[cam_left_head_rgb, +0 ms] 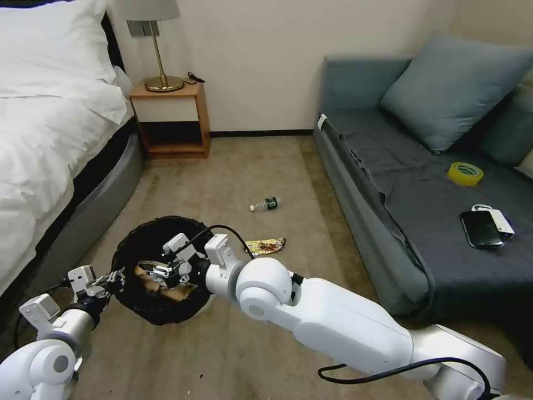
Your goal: Pick up the trash bin, then pick up the garbage on the floor and place it into the trash bin.
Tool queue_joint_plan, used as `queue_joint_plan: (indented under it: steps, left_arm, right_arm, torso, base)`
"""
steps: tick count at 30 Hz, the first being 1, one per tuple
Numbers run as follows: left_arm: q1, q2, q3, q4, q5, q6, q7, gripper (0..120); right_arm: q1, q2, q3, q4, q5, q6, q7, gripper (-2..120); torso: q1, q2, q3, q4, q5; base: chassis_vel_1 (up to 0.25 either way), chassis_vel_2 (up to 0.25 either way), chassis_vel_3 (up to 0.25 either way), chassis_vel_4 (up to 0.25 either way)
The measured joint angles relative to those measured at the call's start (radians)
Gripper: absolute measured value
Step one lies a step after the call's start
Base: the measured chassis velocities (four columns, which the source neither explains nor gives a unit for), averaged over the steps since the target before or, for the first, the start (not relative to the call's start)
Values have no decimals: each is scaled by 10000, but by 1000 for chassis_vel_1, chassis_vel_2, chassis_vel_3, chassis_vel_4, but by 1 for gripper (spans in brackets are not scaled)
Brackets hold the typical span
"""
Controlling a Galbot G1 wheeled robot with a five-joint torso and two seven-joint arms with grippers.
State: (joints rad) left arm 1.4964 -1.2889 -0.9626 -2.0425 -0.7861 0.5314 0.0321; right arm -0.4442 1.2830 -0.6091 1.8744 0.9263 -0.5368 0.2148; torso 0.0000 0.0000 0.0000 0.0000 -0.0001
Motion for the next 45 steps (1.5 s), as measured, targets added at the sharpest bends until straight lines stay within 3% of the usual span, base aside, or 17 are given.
queue_joint_plan:
  steps: [1,7,11,18,27,32,36,45]
  left_arm:
    - [-5,13,-15,24,-6,0,9,4]
    - [-14,27,-30,41,-15,-6,10,4]
    - [-27,11,-26,56,-6,-20,11,4]
    - [-67,22,78,55,69,-21,-23,4]
    - [-156,-21,252,-36,210,17,-129,4]
    - [-177,-88,299,-101,237,39,-186,4]
    - [-215,-195,444,-189,340,71,-255,4]
    - [-184,-132,401,-303,332,96,-273,4]
  right_arm:
    - [-39,-56,89,70,-84,2,133,61]
    - [-316,-312,644,352,-549,145,494,79]
    - [-1085,-754,1708,812,-1627,434,840,97]
    - [-2414,-1445,3112,1429,-2996,785,765,100]
    - [-5584,-2206,5707,2736,-5140,1362,193,100]
    - [-6835,-1951,6718,3142,-5988,1550,-3,100]
    - [-8177,-1266,7430,3277,-7154,2066,-272,100]
    - [-9287,-35,8098,3501,-8411,2349,-797,100]
  torso:
    - [0,0,1,1,0]
    - [0,0,1,1,1]
    - [0,0,0,0,2]
    - [0,1,0,1,3]
    - [0,1,0,-1,1]
    - [0,1,0,0,2]
    - [0,1,0,-2,1]
    - [0,0,0,0,0]
  base:
    - [0,0,0,0]
    - [0,0,0,0]
    - [0,0,0,0]
    - [0,0,0,0]
    - [0,0,0,0]
    - [0,0,0,0]
    - [0,0,0,0]
    - [0,0,0,0]
